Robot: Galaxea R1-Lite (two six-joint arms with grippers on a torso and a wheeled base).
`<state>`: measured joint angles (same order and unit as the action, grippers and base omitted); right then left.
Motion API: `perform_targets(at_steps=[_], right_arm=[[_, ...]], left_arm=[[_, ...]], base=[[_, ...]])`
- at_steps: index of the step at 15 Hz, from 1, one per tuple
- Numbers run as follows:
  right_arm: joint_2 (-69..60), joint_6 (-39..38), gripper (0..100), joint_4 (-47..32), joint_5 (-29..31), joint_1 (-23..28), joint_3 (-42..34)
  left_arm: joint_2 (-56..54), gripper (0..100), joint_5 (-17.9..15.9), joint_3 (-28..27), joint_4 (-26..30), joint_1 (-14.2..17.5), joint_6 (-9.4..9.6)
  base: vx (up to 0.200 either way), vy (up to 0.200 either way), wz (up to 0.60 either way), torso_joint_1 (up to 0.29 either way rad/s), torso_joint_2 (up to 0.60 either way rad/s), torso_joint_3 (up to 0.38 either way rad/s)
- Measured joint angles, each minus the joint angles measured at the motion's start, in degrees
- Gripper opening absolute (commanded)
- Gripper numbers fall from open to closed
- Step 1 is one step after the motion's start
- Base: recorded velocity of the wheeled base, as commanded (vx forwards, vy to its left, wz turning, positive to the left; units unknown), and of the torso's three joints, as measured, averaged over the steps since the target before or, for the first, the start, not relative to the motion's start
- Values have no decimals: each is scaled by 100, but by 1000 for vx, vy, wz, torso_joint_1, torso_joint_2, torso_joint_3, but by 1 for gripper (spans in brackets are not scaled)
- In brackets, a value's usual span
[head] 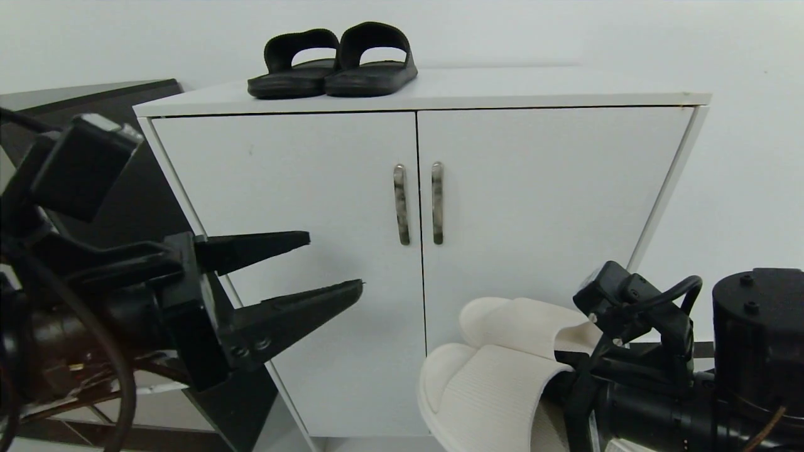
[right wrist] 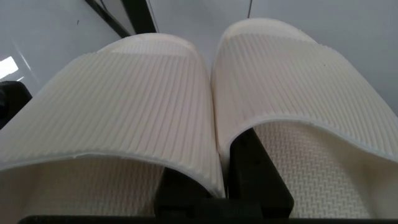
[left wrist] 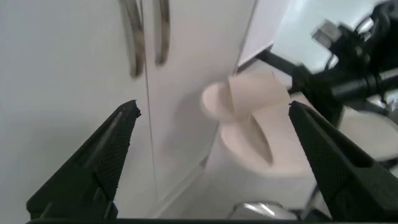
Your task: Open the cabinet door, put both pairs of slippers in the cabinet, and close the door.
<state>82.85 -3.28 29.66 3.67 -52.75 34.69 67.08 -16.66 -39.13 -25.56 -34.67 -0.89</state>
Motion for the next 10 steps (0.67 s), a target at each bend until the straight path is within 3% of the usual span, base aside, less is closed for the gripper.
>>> perform_targets(at_steps=[2,4,7,9,10], right_arm=[[34,2,0,1,0,-2,13],[52,2,0,0,-1,0,-9],[56,11,0,-2,12,0,-27],[56,13,0,-5,12,-2,-30],[56,13,0,-5,12,-2,-30]], left_arm=[[562,100,-49,-199,-501,-41,-30],[1123,100,-429,-529,-809,-88,-223],[1696,100,-1180,-1037,-879,-124,-677],[1883,100,-1699,-1254,-879,-96,-1230],[1958,100,-1758,-1370,-884,-66,-1351]], base=[[0,0,0,0,0,0],[0,0,0,0,0,0],[0,0,0,0,0,0],[0,0,0,0,0,0],[0,0,0,0,0,0]])
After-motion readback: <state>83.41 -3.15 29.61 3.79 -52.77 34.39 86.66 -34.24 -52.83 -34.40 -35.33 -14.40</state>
